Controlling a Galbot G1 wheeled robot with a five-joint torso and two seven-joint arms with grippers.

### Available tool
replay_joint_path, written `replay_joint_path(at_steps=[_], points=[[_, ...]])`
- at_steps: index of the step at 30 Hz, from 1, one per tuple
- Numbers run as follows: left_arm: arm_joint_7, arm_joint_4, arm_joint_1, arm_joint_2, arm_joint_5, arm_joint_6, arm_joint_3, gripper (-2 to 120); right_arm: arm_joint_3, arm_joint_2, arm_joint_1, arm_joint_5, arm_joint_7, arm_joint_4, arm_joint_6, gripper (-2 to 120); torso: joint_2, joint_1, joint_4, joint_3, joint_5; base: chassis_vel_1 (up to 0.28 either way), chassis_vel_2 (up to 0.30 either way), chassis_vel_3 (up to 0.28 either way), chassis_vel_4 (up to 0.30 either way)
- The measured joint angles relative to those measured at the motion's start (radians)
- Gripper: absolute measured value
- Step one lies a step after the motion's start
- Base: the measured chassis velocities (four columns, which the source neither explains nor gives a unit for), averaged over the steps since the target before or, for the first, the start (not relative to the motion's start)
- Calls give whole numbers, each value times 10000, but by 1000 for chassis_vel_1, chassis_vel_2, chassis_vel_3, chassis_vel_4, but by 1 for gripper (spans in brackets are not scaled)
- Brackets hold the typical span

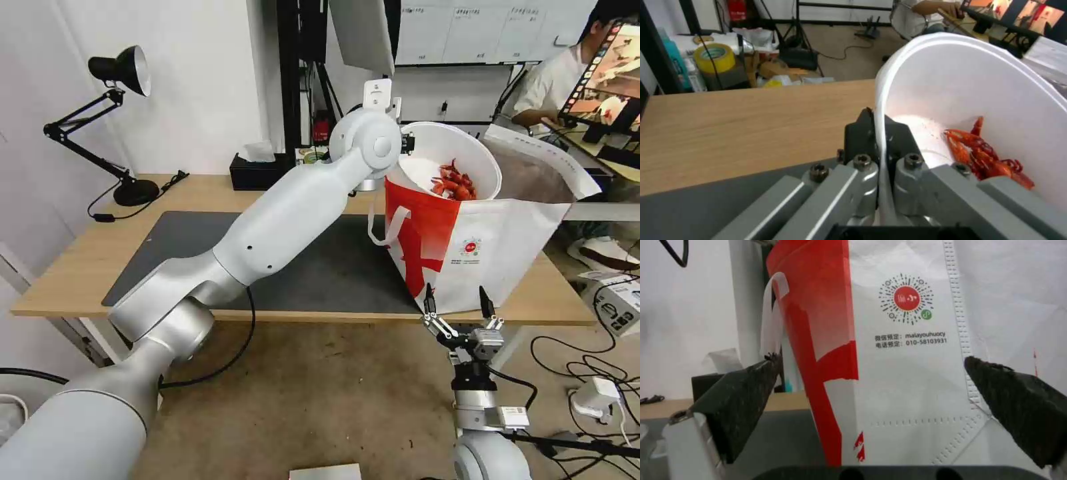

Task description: Pick up the trash from the table and place it into the takeout bag.

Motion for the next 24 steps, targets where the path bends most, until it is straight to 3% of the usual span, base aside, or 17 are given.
replay_joint_path(at_steps=[5,8,10,12,21,24], points=[[-17,-83,-3,-4,-164,-6,2,6,15,4,-11,0,4,16,0,100,0,0,0,0,0,0,0,0,0],[-280,-172,-39,-21,-655,98,-62,23,17,8,17,-1,10,19,0,100,0,0,0,0,0,0,0,0,0],[-288,-173,-39,-22,-664,103,-65,24,17,8,19,-1,10,19,0,100,0,0,0,0,0,0,0,0,0],[-420,-181,-44,-18,-871,260,-113,37,9,23,45,-3,11,-7,0,100,-1,0,1,0,0,0,0,0,0],[-455,-173,-31,-19,-933,300,-138,64,7,25,108,-3,16,-55,0,100,0,0,0,0,0,0,0,0,0],[-430,-157,-18,-19,-905,301,-164,80,9,24,155,5,20,-65,0,100,0,0,0,0,0,0,0,0,0]])
